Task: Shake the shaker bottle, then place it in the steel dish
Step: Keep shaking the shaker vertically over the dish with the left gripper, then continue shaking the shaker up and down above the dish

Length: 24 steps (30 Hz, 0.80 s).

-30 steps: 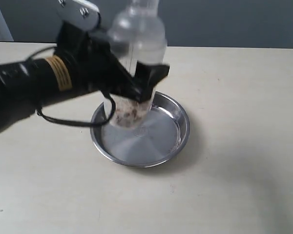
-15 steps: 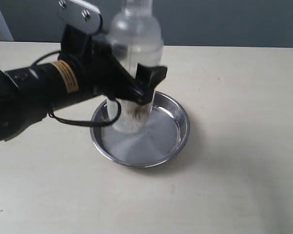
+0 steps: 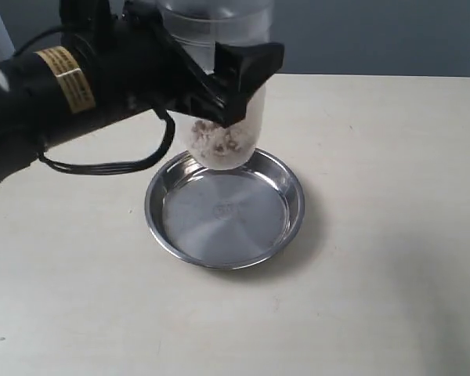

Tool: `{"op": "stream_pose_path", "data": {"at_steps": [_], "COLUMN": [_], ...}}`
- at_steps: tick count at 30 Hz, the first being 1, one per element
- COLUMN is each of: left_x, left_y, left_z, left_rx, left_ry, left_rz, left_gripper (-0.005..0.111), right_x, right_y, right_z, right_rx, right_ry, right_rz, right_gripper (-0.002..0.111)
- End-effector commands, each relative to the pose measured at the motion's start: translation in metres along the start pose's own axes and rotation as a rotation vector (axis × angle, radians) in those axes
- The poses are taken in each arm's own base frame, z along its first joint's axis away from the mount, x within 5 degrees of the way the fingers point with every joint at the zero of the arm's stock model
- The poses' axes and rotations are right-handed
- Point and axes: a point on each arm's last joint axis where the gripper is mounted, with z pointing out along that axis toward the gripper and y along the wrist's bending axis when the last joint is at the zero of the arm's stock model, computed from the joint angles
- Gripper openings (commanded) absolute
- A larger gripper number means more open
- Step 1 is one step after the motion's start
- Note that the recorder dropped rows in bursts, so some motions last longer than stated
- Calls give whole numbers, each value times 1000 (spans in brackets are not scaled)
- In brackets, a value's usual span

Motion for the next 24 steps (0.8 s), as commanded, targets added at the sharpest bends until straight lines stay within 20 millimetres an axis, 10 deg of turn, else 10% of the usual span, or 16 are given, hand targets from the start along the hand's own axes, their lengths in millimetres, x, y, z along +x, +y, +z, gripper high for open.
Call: {"op": "stream_pose_path", "data": {"at_steps": [1, 3, 8, 13, 18, 21, 24], "left_x": [24, -9, 54, -46, 61, -42, 48], "left_y": [0, -10, 21, 5, 17, -3, 13], "left_z": [9, -3, 15, -8, 20, -4, 16], "left_rx": [-5, 61, -117, -33, -103, 26, -82], "left_ry": [79, -50, 184, -163, 198, -195, 256], "left_rz": [-68, 73, -68, 79, -136, 33, -49], "left_gripper": [0, 0, 0, 0, 0, 0, 0], "right_x": [0, 0, 0, 0, 0, 0, 0], "right_y": [0, 0, 0, 0, 0, 0, 0], "right_z": [0, 0, 0, 0, 0, 0, 0], "right_rx": [-4, -4, -4, -4, -4, -4, -4], "right_ry": [-9, -9, -9, -9, -9, -9, -9], "right_rz": [-8, -8, -8, -8, -8, -8, -8], "right_gripper": [-1, -1, -1, -1, -1, -1, -1]}}
